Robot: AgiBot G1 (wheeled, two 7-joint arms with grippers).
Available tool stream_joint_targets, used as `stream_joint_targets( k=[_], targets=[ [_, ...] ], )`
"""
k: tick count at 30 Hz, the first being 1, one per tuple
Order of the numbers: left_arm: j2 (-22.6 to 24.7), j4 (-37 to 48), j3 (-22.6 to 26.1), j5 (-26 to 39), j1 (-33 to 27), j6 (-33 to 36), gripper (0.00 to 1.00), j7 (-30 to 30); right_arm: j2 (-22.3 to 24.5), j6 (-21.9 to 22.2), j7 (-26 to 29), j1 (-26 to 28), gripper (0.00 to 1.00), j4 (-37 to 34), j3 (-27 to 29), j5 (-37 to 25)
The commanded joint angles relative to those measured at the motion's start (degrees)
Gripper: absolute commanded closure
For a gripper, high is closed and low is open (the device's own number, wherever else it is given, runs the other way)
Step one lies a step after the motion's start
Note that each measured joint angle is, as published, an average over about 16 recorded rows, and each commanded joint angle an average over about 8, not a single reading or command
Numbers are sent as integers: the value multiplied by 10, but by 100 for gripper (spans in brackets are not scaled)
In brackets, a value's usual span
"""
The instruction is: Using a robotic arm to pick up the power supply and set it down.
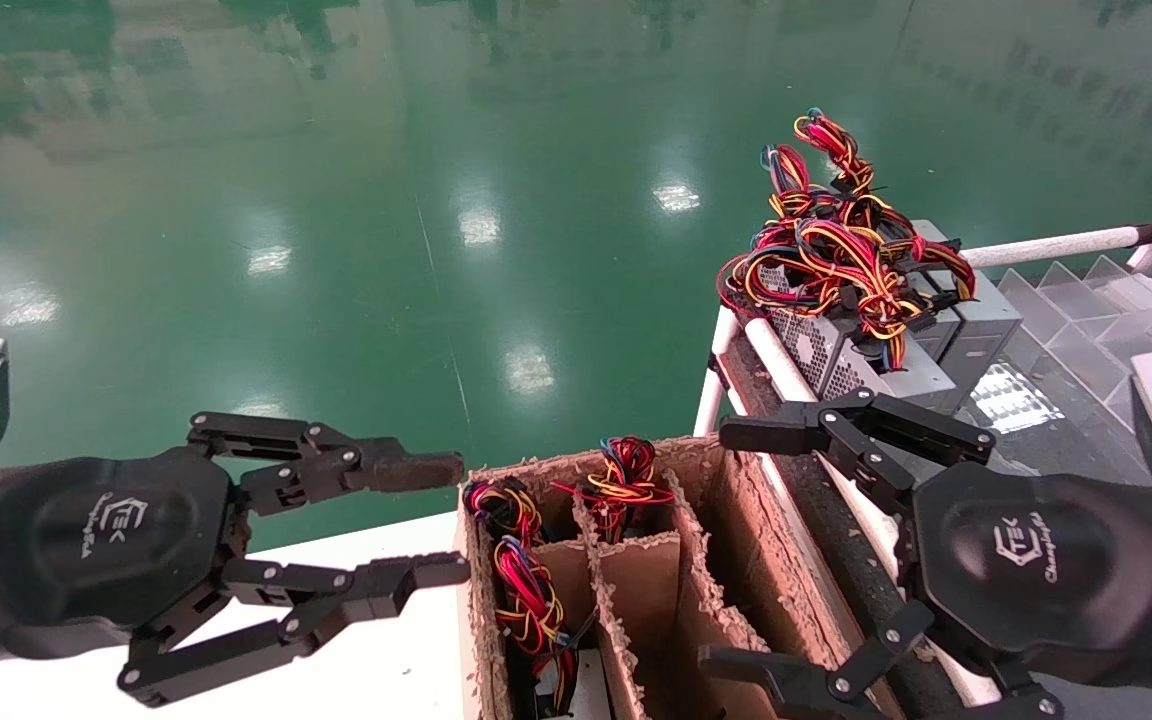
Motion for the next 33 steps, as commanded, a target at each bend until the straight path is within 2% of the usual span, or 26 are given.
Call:
stream_joint_targets(
  k=[1, 15, 23, 33],
  targets=[
    [0, 0, 0, 0, 0, 0, 100, 0, 0, 0, 0, 0, 0, 0, 0, 0],
    [0, 0, 0, 0, 0, 0, 100, 0, -1, 1, 0, -1, 0, -2, -1, -1],
    [0, 0, 0, 0, 0, 0, 0, 0, -10, 15, -1, -3, 0, -18, -13, -27],
    [0, 0, 0, 0, 0, 0, 0, 0, -68, 45, 18, 31, 0, -72, -70, -119]
  ],
)
